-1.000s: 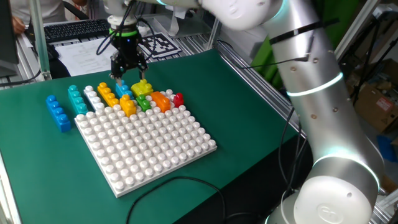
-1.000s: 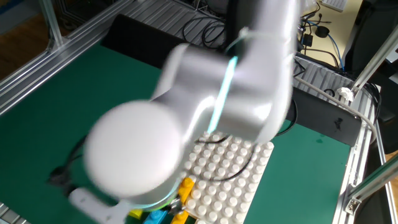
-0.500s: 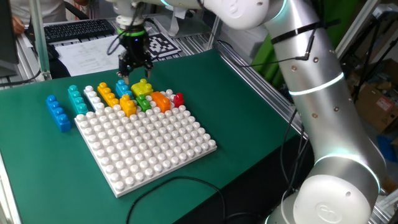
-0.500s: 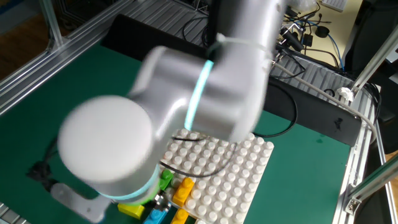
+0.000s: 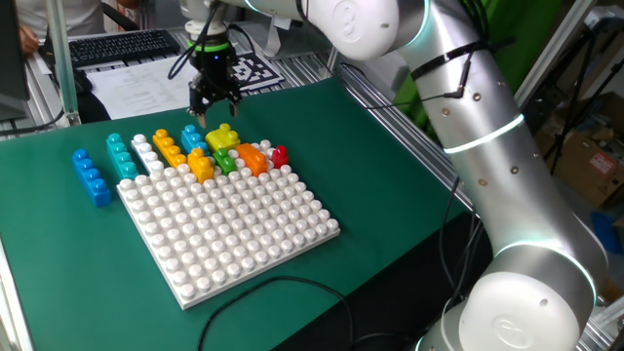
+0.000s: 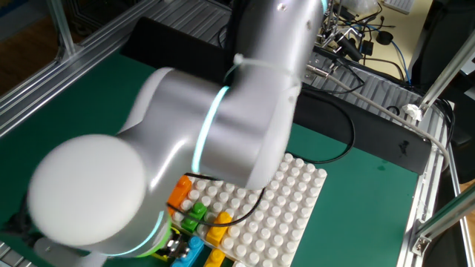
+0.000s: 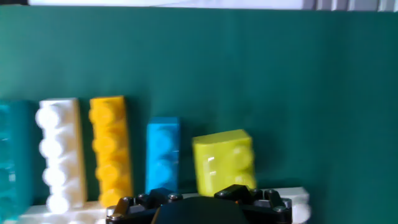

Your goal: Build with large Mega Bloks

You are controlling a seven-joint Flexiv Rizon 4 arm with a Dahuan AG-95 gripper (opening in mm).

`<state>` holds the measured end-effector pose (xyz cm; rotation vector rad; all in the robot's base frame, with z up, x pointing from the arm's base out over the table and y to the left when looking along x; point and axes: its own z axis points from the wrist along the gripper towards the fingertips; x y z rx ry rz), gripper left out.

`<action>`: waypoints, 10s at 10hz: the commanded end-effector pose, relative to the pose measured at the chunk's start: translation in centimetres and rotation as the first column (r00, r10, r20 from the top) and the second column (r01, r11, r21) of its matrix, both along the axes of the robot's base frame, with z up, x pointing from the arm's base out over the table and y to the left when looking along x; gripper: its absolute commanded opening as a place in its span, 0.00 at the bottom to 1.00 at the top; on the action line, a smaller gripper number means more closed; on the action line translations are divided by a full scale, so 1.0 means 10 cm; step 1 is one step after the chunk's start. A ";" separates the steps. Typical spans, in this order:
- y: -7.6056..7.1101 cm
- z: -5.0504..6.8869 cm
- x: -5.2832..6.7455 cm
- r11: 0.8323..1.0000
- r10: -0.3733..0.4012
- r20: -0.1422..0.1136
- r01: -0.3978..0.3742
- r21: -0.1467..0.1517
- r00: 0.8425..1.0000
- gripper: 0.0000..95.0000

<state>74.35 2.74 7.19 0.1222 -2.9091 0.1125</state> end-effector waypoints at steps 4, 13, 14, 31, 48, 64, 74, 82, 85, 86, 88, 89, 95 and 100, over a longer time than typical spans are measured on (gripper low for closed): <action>-0.08 -0.12 -0.02 1.000 0.024 0.010 -0.024 0.008 1.000 0.80; -0.06 -0.43 -0.06 0.999 0.041 0.026 -0.042 0.012 0.999 0.80; -0.07 -0.45 -0.07 0.999 0.045 0.027 -0.045 0.015 0.999 0.80; -0.15 -0.40 0.08 0.998 0.056 0.025 -0.057 0.037 0.998 0.00; 0.79 0.37 -0.59 0.983 -0.179 -0.039 0.181 0.041 0.983 0.00; 0.91 0.39 -0.76 0.972 -0.227 -0.018 0.228 0.055 0.974 0.00; 0.91 0.40 -0.75 0.989 -0.104 -0.009 0.104 0.103 0.995 0.00; 1.20 0.47 -0.84 0.981 -0.157 -0.035 0.160 0.110 0.987 0.00; 1.40 0.45 -0.91 0.976 -0.192 -0.034 0.194 0.103 0.981 0.00; 1.53 0.40 -0.92 0.971 -0.216 -0.032 0.218 0.099 0.976 0.00; 1.66 0.31 -0.91 0.969 -0.225 -0.029 0.226 0.098 0.974 0.00; 1.70 0.27 -0.91 0.969 -0.226 -0.028 0.228 0.097 0.974 0.00; 1.79 0.01 -0.95 0.972 -0.217 0.003 0.216 0.097 0.976 0.00; 1.80 -0.15 -0.89 0.977 -0.192 0.033 0.188 0.100 0.981 0.00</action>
